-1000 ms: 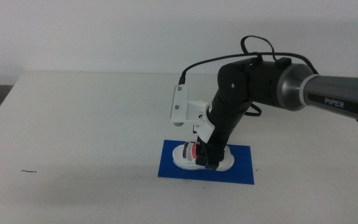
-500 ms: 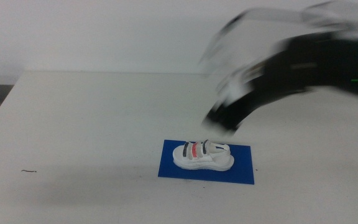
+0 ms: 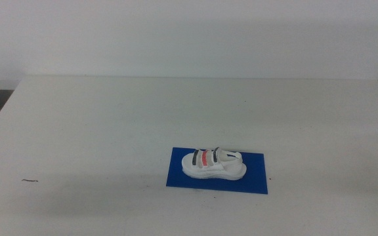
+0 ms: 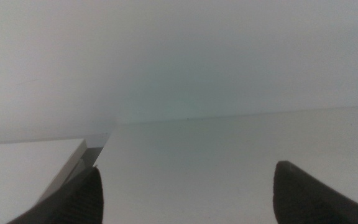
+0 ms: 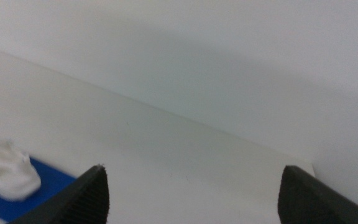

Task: Use one arm to grab the shoe from the table and place it on the mat.

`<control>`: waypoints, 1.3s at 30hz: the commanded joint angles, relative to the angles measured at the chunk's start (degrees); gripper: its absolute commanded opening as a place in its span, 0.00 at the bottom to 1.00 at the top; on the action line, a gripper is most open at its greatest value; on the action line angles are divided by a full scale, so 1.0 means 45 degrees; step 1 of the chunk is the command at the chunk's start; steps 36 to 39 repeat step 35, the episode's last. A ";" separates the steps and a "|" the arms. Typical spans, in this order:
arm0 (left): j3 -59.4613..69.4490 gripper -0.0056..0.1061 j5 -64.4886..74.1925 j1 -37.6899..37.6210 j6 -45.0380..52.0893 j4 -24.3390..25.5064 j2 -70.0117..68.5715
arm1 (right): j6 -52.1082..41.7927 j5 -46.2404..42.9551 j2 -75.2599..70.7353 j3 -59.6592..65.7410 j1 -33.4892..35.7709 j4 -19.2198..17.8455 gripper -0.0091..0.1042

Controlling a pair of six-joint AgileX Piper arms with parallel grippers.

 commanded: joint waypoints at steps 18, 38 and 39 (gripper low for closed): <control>0.0004 0.89 -0.0165 -0.0003 -0.0017 -0.0050 0.0062 | 0.0258 0.0001 -0.4045 0.2552 -0.0993 -0.0830 0.79; 0.0004 0.89 -0.0165 -0.0003 -0.0017 -0.0050 0.0062 | 0.0258 0.0303 -0.5094 0.2552 -0.2165 -0.0830 0.79; 0.0004 0.89 -0.0165 -0.0003 -0.0017 -0.0050 0.0062 | 0.0258 0.0303 -0.5094 0.2552 -0.2165 -0.0830 0.79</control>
